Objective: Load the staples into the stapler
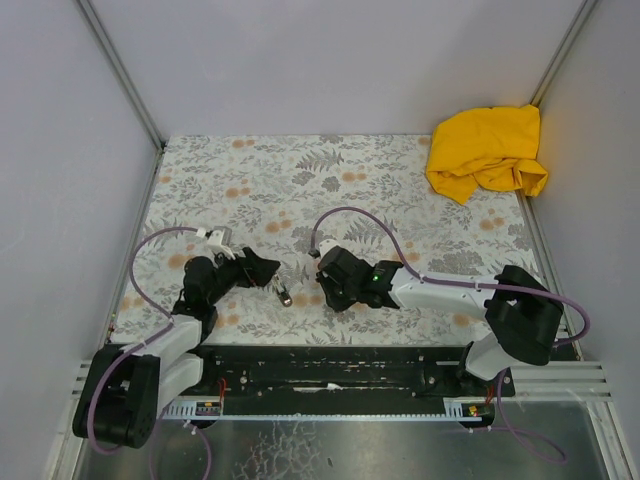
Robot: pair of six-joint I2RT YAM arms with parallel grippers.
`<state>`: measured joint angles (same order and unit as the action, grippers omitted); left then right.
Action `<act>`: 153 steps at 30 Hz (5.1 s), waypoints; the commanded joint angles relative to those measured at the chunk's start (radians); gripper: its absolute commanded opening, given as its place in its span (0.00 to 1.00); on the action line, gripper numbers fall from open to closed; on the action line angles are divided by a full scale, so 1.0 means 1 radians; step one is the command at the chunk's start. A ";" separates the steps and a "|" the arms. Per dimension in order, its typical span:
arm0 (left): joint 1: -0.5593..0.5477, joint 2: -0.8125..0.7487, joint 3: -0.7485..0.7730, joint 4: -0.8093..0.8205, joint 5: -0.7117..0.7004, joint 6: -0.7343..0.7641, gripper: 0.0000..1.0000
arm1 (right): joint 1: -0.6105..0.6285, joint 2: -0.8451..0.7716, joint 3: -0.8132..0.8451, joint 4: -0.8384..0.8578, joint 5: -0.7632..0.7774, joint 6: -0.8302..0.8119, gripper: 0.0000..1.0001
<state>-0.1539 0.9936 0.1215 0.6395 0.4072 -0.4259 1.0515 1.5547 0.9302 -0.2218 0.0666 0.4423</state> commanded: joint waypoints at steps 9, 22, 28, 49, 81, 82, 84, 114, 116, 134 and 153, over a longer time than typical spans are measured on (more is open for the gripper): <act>0.018 0.219 0.086 0.075 0.223 -0.004 0.56 | -0.008 -0.001 -0.009 0.059 -0.048 -0.036 0.16; 0.000 0.280 0.115 0.063 0.241 0.010 0.30 | -0.008 -0.003 -0.017 0.064 -0.048 -0.036 0.16; -0.073 0.279 0.135 0.035 0.229 0.046 0.18 | 0.004 -0.013 -0.027 0.035 0.001 -0.025 0.27; -0.235 0.104 0.015 0.132 0.049 0.038 0.00 | 0.120 0.089 0.011 -0.024 0.115 0.025 0.38; -0.256 0.092 0.021 0.107 0.015 0.046 0.00 | 0.176 0.148 0.052 -0.081 0.188 0.047 0.17; -0.261 0.088 0.017 0.110 0.009 0.042 0.00 | 0.176 0.136 0.048 -0.078 0.189 0.048 0.16; -0.275 0.086 0.006 0.131 -0.004 0.026 0.00 | 0.174 0.114 0.039 -0.066 0.207 0.050 0.16; -0.368 0.217 0.040 0.186 -0.022 0.016 0.00 | 0.124 0.066 -0.006 0.237 0.140 -0.057 0.16; -0.368 0.220 0.042 0.184 -0.023 0.018 0.00 | 0.124 0.078 -0.001 0.245 0.135 -0.060 0.16; -0.368 0.220 0.046 0.175 -0.022 0.024 0.00 | 0.129 0.137 0.030 0.274 0.103 -0.083 0.16; -0.368 0.215 0.046 0.170 -0.024 0.027 0.00 | 0.128 0.173 0.029 0.269 0.113 -0.079 0.16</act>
<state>-0.5163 1.2125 0.1364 0.7620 0.3954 -0.4240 1.1725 1.7061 0.9268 0.0219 0.1802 0.3687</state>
